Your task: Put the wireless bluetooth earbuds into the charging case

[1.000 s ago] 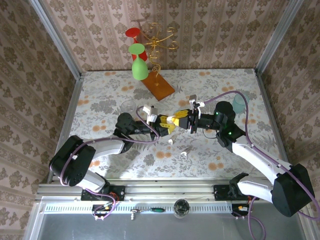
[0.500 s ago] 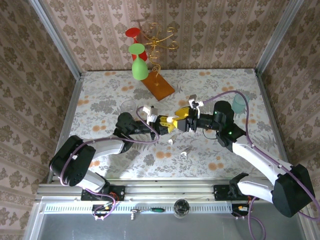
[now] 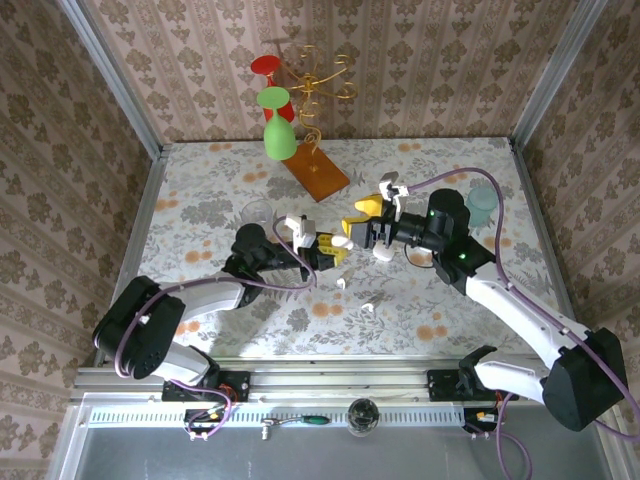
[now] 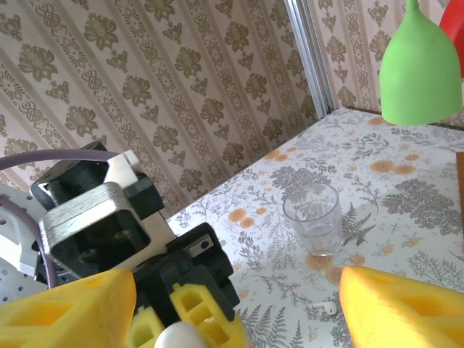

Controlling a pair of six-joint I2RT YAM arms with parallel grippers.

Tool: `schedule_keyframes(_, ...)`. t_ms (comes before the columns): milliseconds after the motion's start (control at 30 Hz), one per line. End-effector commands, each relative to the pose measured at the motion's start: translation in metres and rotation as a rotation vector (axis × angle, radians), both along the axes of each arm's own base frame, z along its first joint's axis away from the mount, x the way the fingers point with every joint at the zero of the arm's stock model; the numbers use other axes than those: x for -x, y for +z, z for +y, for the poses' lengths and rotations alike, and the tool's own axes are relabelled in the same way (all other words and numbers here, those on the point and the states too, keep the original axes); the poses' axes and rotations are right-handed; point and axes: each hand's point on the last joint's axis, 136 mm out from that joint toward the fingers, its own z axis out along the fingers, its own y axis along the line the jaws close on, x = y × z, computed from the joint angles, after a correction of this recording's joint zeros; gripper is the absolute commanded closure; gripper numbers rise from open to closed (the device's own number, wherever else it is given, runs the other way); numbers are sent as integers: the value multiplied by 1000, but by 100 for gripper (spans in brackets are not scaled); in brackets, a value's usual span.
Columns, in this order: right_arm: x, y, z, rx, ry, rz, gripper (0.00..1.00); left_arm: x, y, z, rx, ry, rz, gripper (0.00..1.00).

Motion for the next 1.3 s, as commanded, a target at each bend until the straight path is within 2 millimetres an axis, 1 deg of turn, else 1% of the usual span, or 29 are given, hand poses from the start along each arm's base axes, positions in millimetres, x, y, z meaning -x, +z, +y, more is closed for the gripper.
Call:
schedule_keyframes(0,15,-13,-2,81,40,-31,21,2,7,7,15,10,-44,97)
schedule_keyframes(67,20,-30,1,140,58,-15,20,3,9,7,16,4,-50,99)
schedule_keyframes(167,23,-45,5,183,75,-21,18,4,9,7,19,5,-57,99)
schedule_keyframes(300,22,-55,11,221,85,-30,18,3,9,8,18,13,-66,100)
schedule_keyframes(400,13,-59,11,241,54,-25,18,5,10,8,19,7,-68,100)
schedule_keyframes(500,1,-54,9,231,-5,-10,19,7,12,9,22,0,-81,100)
schedule_keyframes(633,-9,-34,7,166,-69,-11,20,8,7,10,15,5,-102,97)
schedule_keyframes(733,-19,-27,3,144,-125,-11,20,4,3,11,9,30,-108,96)
schedule_keyframes(800,-24,-26,0,144,-157,0,21,3,3,11,9,39,-108,100)
schedule_keyframes(967,-34,-18,-2,117,-189,20,21,0,2,13,-2,65,-108,100)
schedule_keyframes(1133,-42,-18,-6,122,-232,57,21,-1,1,14,-7,74,-106,100)
schedule_keyframes(1267,-40,-18,-8,115,-236,59,21,0,0,15,-10,79,-106,100)
